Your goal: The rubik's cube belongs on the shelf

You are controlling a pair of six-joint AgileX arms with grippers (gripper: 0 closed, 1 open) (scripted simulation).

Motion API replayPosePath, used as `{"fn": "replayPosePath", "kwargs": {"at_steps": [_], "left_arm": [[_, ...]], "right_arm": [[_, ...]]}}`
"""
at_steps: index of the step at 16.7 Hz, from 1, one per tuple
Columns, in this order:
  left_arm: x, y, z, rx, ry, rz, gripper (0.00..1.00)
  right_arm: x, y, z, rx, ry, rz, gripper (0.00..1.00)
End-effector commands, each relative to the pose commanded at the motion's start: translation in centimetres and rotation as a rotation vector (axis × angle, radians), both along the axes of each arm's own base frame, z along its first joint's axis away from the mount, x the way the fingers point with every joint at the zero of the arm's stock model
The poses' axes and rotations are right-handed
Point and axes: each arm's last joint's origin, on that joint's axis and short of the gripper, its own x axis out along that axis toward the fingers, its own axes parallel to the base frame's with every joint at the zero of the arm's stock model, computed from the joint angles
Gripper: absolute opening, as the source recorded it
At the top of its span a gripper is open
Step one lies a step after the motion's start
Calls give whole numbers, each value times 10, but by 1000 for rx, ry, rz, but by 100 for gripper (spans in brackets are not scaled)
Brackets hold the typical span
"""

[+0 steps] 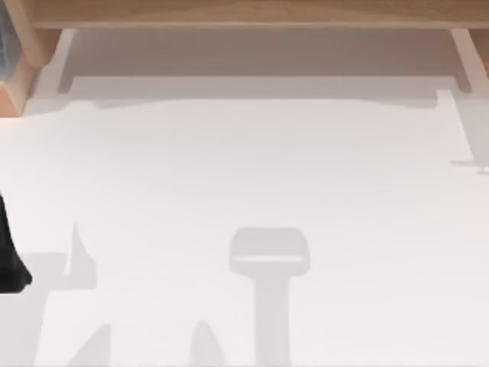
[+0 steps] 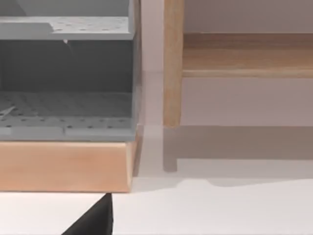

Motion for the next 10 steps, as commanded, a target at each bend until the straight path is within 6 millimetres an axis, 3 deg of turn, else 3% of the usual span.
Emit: {"fn": "replayPosePath", "kwargs": {"at_steps": [6, 10], "left_arm": [[0, 0, 0, 0, 0, 0, 100], [0, 0, 0, 0, 0, 0, 100]], "right_arm": [[-50, 2, 0, 2, 2, 1, 0], [-52, 2, 0, 1, 0, 1, 0]]}}
